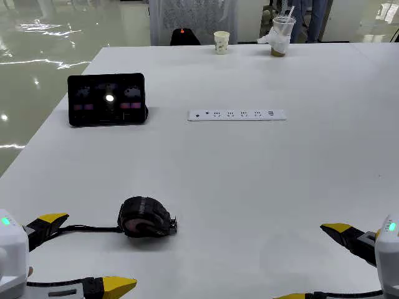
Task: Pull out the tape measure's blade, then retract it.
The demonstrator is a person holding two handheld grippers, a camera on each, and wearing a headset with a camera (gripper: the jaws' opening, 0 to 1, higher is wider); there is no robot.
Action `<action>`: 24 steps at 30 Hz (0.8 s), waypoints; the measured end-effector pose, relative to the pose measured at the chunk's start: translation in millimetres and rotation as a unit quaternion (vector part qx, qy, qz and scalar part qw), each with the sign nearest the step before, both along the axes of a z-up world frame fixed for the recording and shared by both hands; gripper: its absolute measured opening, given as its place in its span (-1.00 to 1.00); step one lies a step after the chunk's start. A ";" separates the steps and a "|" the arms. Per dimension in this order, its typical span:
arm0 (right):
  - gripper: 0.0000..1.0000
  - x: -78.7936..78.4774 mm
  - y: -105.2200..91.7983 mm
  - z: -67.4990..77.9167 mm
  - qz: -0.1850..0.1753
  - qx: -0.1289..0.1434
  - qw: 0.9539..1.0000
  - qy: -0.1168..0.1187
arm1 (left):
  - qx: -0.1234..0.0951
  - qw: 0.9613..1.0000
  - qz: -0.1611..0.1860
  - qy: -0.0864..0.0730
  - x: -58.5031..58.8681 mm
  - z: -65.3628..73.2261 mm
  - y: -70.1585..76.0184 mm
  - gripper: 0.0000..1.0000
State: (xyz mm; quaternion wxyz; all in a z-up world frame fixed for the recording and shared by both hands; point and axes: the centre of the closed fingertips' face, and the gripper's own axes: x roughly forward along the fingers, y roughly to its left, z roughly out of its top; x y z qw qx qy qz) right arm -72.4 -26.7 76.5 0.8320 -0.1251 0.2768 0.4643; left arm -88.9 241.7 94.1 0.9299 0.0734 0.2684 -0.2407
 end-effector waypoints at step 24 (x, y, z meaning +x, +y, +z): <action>0.88 -0.1 1.3 1.8 0.006 -0.002 1.000 -0.004 | 0.001 1.000 -0.003 0.002 -2.9 0.2 -1.8 0.98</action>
